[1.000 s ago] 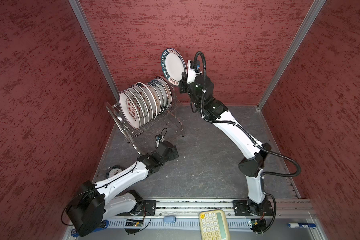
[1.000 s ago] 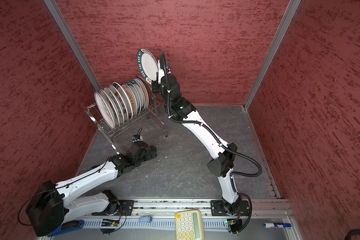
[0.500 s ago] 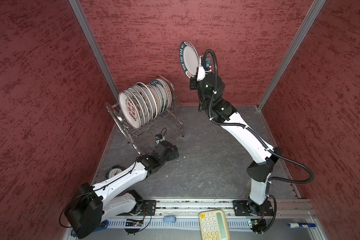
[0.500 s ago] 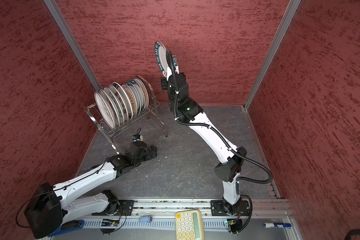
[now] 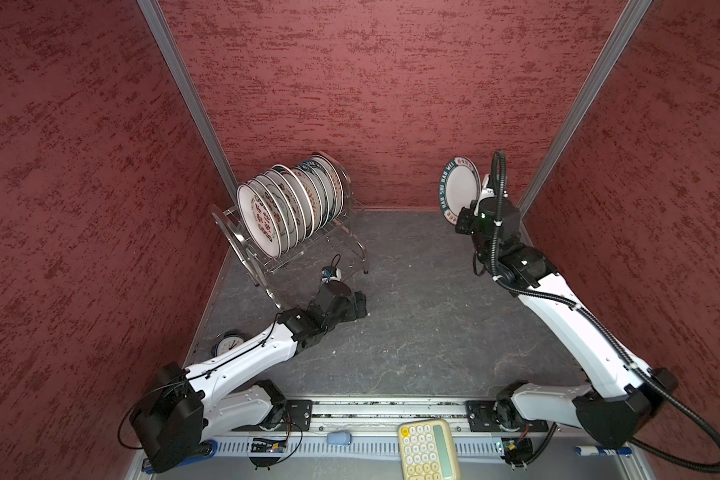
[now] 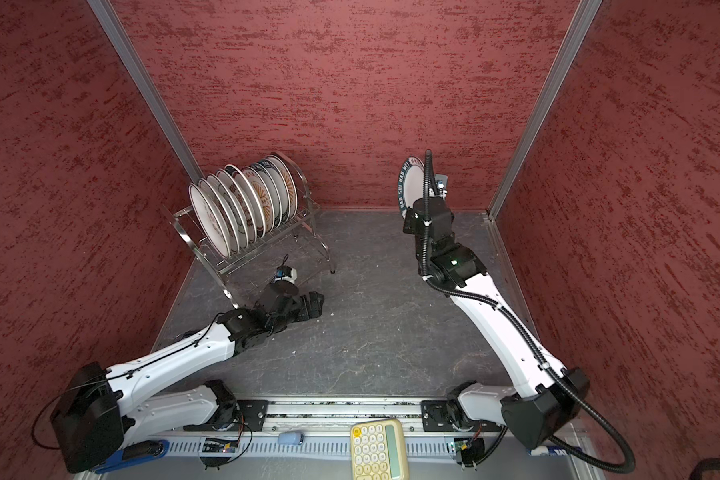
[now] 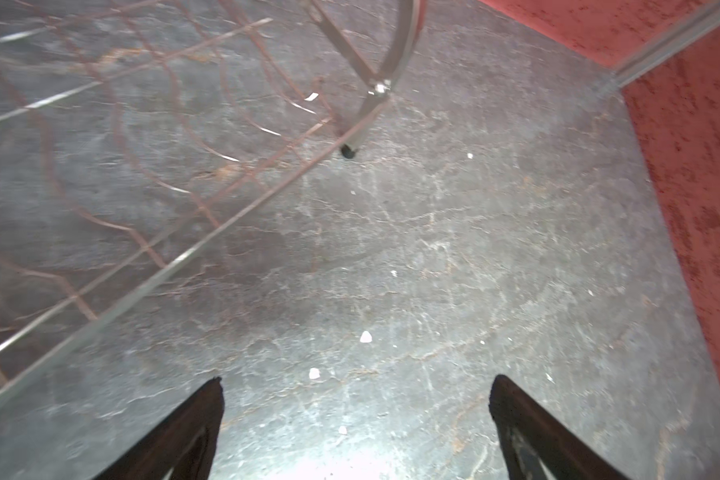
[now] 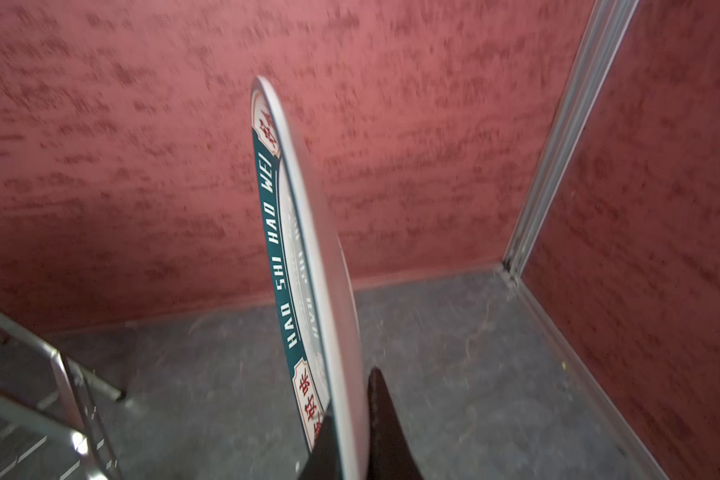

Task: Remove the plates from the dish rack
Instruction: 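Carry the plate toward the table centre with the right gripper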

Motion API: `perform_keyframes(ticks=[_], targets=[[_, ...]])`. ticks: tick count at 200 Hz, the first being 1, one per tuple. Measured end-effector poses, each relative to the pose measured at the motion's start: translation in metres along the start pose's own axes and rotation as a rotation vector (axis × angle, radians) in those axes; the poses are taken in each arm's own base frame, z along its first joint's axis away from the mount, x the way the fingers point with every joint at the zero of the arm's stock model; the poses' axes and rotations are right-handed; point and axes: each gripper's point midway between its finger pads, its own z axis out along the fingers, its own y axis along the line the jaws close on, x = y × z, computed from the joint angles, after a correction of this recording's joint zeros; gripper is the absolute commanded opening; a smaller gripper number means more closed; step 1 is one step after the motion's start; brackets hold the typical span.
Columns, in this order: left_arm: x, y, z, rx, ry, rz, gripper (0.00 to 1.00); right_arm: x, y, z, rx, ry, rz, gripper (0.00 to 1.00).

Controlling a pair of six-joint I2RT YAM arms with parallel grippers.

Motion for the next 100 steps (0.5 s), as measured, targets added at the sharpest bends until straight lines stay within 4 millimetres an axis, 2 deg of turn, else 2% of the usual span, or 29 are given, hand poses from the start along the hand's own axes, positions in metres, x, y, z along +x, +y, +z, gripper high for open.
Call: perform_keyframes(ticks=[21,55,100], targets=[[0.007,-0.015,0.001,0.056,0.023,0.013,1.00,0.044,-0.015,-0.014,-0.066,0.129,0.060,0.00],[0.016,-0.043,0.003,0.159,0.049,0.023,0.99,0.115,-0.016,-0.043,-0.210,0.340,0.143,0.00],[0.025,-0.067,0.007,0.257,0.085,-0.001,1.00,0.168,0.002,-0.069,-0.401,0.524,0.263,0.00]])
